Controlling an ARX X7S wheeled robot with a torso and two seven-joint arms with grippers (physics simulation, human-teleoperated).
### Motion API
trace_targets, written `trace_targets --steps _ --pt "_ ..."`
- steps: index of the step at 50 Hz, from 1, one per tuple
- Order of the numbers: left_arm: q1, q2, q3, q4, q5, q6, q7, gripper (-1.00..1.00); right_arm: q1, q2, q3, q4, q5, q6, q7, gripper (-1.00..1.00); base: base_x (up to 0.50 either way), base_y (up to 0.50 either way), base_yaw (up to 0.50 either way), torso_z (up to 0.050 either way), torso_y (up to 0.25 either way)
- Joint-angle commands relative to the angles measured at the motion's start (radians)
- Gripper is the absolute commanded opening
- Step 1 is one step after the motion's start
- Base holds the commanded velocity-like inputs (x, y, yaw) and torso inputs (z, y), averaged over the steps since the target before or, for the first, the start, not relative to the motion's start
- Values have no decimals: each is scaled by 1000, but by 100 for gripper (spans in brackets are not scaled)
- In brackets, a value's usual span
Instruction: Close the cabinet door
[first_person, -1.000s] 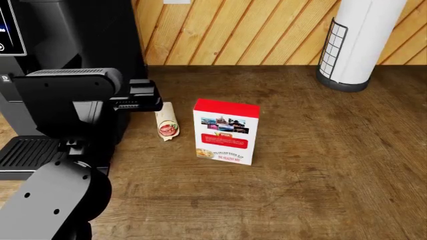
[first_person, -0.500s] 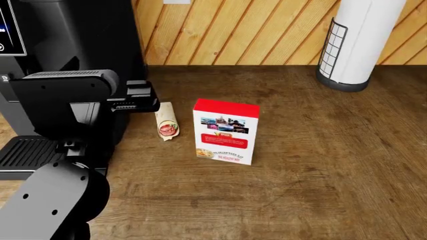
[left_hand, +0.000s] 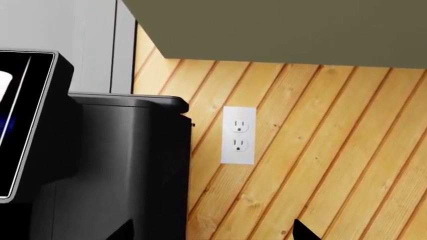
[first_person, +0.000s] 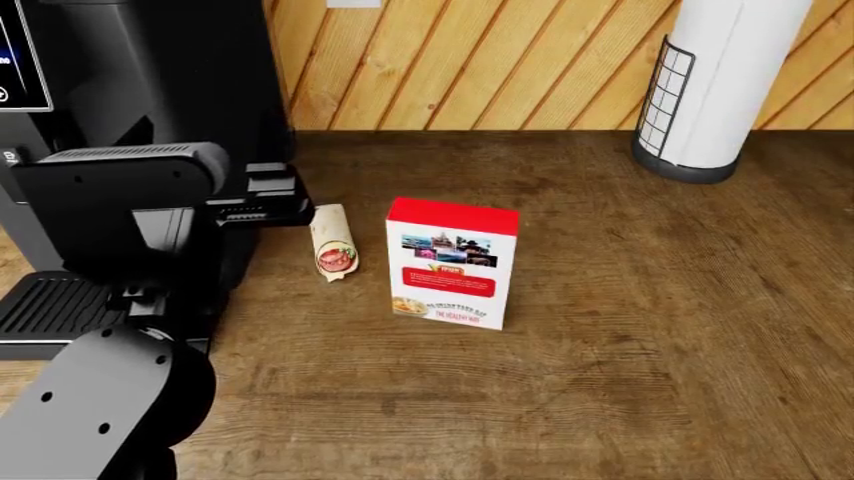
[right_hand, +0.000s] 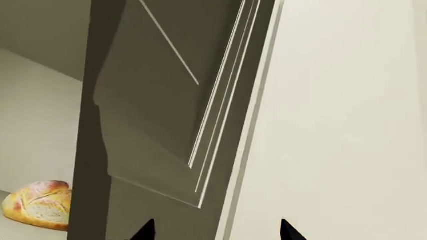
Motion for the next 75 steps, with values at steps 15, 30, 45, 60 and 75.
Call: trace_targets --steps 15,30,45,60,75 --pt "24 -7 -14 -19 -8 44 6 100 -53 -107 -106 152 18 -51 -151 100 9 1 5 1 0" --pt "32 -10 -17 -36 -10 66 11 100 -72 -156 -142 225 -22 -94 -203 100 7 1 4 1 0" --pt "35 -13 -20 -55 -13 88 17 100 -116 -230 -190 354 -76 -165 -268 100 7 1 4 1 0" --pt "35 -18 -20 -56 -20 95 16 100 -146 -304 -227 468 -116 -226 -327 100 5 1 3 0 0" --pt "35 -21 -18 -62 -25 103 15 100 -163 -354 -250 559 -142 -274 -370 100 6 1 4 0 0"
